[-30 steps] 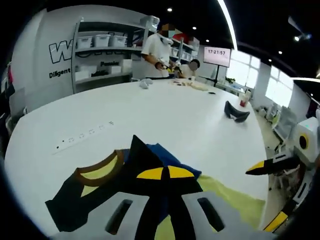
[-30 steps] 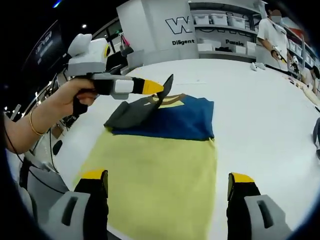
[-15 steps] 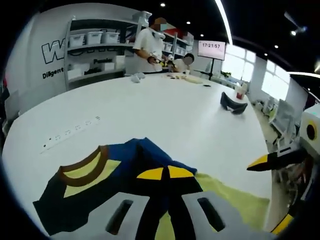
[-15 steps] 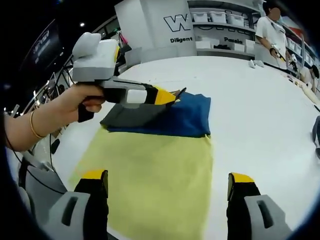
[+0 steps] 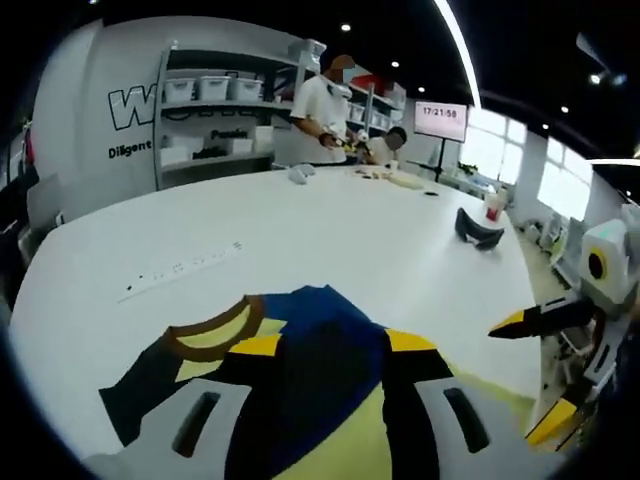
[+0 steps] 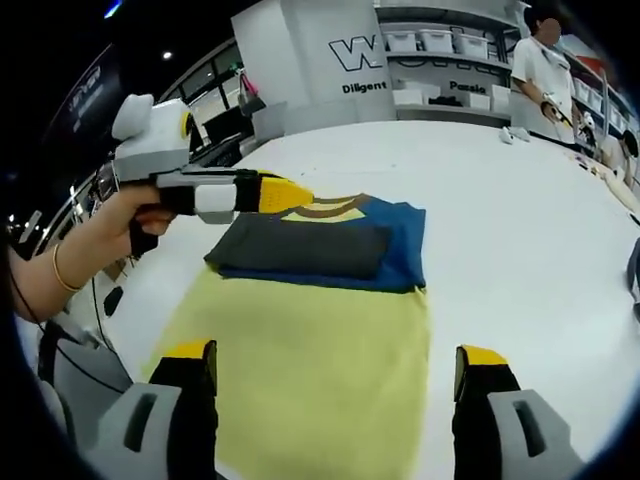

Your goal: Fold the garment on the visible template until the final outline fits inside the template.

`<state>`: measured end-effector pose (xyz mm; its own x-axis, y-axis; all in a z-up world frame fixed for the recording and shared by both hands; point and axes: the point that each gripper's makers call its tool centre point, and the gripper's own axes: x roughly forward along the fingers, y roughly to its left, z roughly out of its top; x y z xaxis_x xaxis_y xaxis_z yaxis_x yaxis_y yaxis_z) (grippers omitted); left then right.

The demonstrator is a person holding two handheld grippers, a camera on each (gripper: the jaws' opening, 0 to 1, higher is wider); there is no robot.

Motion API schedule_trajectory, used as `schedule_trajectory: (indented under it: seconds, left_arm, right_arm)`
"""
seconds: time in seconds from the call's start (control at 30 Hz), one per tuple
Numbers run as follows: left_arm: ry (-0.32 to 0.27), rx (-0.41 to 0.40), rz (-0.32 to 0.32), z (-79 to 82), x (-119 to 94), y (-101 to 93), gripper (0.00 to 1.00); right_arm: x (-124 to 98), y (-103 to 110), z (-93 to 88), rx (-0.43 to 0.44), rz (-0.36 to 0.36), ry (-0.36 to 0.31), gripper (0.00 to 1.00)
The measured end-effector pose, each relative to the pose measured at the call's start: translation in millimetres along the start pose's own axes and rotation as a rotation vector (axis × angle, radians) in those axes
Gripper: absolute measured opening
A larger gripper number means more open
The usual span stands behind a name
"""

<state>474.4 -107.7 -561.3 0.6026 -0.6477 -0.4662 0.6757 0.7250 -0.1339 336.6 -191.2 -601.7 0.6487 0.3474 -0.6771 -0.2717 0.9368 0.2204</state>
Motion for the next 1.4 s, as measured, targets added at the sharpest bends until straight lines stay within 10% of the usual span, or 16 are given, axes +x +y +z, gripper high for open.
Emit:
schedule_trajectory:
  seconds: [0.8, 1.4]
  left_arm:
    - [-0.005, -0.086, 0.27, -65.7, -114, 94.1, 0.48]
    - [0.103, -0.103, 0.327, -124.6, -122, 129.6, 0.36]
  right_arm:
    - [35, 58, 75.4, -0.145, 0.178, -0.08, 0.9]
    - [102, 128, 124.8, -0.265, 0.361, -0.093, 0.79]
